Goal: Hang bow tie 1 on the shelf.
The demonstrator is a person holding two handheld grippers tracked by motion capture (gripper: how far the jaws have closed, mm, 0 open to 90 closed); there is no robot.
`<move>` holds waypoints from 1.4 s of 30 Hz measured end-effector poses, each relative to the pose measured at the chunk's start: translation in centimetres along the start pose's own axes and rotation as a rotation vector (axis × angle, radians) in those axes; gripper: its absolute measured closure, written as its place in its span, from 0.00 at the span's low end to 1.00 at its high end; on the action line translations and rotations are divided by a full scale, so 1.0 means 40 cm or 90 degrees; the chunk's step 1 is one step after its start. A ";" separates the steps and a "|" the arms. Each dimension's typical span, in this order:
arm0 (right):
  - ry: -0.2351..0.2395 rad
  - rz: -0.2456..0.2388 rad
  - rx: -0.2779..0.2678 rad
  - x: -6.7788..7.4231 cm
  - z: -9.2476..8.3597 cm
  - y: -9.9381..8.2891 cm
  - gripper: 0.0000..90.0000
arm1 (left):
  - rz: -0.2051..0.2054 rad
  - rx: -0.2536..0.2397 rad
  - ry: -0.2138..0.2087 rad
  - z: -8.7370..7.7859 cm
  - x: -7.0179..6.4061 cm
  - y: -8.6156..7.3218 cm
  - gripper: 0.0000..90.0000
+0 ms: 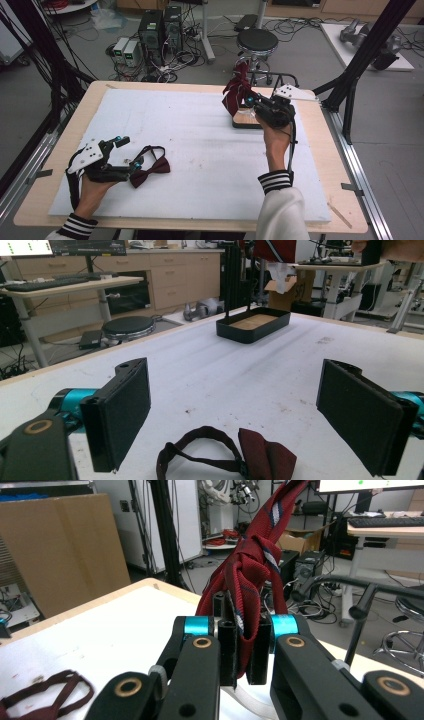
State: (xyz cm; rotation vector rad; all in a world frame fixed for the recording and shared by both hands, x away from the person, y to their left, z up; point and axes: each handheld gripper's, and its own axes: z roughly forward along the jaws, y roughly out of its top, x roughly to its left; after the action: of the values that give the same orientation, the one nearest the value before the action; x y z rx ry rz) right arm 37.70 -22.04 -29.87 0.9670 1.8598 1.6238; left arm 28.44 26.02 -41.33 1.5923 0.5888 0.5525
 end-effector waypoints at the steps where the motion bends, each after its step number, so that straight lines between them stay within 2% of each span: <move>1: -0.002 0.003 -0.005 -0.004 0.006 0.003 0.97 | 0.000 0.001 -0.001 0.000 0.001 -0.001 0.16; 7: -0.004 -0.002 0.007 -0.018 0.034 0.021 0.97 | -0.001 0.001 0.000 -0.003 0.007 -0.002 0.16; 18: -0.034 0.004 0.008 -0.041 0.071 0.047 0.97 | -0.005 -0.003 -0.003 -0.003 0.011 -0.004 0.16; 30: -0.052 0.008 0.021 -0.061 0.118 0.055 0.97 | -0.011 -0.009 -0.005 -0.007 0.017 -0.004 0.16; 33: -0.061 0.003 0.014 -0.064 0.127 0.058 0.97 | -0.012 -0.009 -0.005 -0.007 0.019 -0.005 0.16; 42: -0.075 0.015 0.021 -0.076 0.161 0.047 0.97 | -0.018 -0.011 -0.009 -0.008 0.020 -0.005 0.16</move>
State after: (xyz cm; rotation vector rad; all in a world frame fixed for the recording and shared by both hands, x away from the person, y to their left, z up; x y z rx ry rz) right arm 44.82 -20.22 -29.44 1.0786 1.8085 1.5199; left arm 28.83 26.81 -41.49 1.5679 0.5932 0.5245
